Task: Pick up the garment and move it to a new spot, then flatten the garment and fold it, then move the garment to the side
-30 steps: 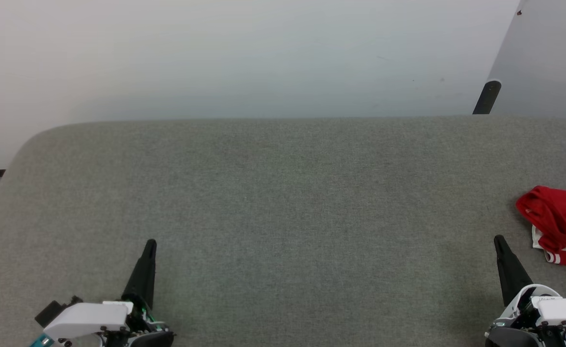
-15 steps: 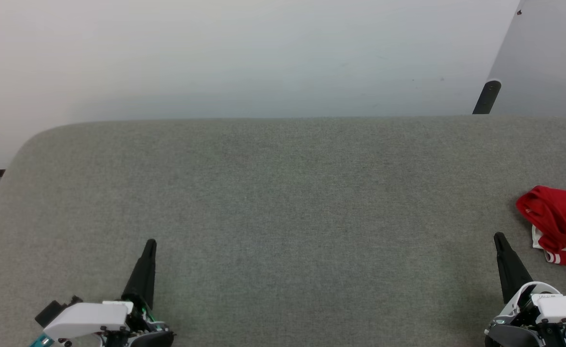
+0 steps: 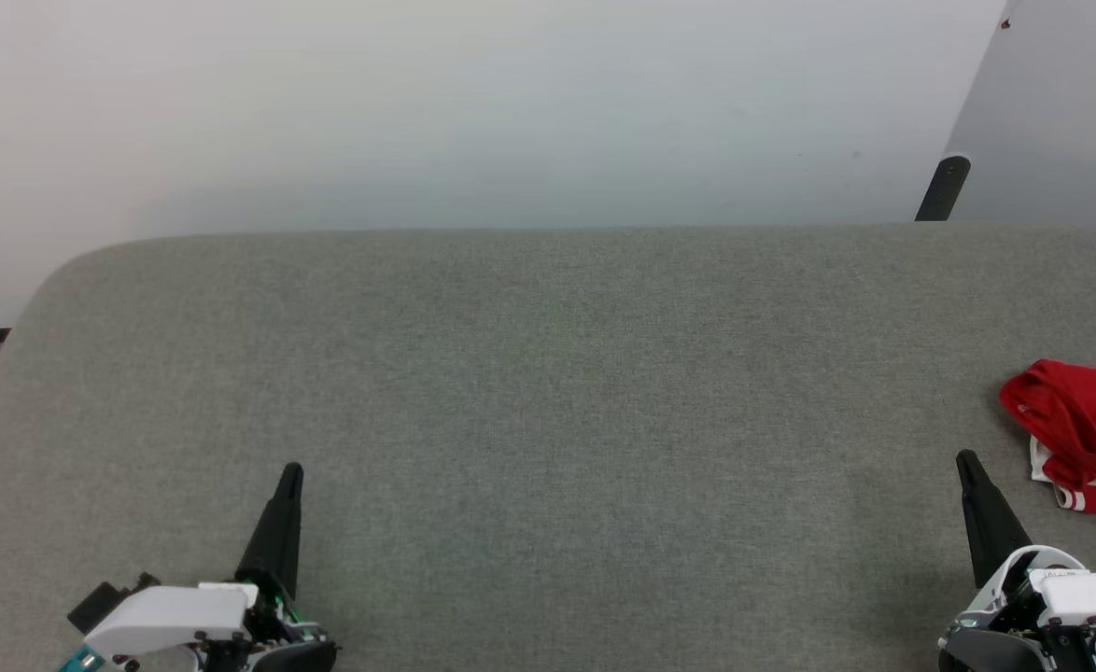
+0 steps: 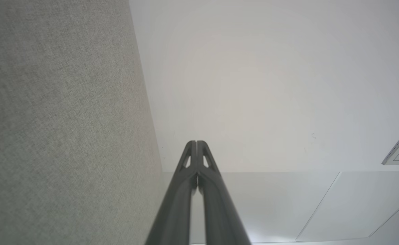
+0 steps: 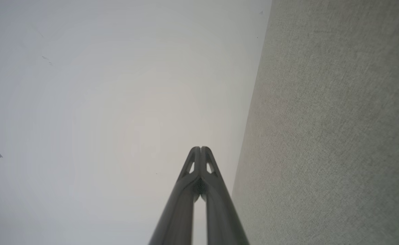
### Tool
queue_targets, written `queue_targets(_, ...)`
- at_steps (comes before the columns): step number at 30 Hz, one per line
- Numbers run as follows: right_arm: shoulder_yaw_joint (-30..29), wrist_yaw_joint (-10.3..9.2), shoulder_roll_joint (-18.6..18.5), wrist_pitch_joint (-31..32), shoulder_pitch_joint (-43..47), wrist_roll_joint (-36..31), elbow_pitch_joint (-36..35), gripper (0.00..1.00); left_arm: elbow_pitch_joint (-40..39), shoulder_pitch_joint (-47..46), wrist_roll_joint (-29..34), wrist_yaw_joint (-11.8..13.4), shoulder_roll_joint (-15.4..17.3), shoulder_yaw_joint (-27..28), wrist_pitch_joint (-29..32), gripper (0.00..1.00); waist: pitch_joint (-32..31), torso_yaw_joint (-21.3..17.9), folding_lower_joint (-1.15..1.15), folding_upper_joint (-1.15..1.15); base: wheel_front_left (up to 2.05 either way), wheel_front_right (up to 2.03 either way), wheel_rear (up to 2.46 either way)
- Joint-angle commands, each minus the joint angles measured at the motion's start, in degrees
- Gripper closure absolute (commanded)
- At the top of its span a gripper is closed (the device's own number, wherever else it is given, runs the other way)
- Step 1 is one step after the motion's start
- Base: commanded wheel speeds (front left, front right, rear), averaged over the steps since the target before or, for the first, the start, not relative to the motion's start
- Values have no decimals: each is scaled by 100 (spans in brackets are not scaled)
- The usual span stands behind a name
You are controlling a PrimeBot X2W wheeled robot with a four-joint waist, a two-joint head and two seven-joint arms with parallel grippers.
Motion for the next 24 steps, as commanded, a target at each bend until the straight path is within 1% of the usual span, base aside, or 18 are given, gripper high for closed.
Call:
queue_targets(1,0,2,14,5,-14,22,-1,100,6,-61,-15,-27,0,8,14,100,0,0,0,0,0,0,0)
queue_targets(24,1,2,14,5,-14,22,-1,100,5,-61,-17,-28,0,8,12,100,0,0,0,0,0,0,0)
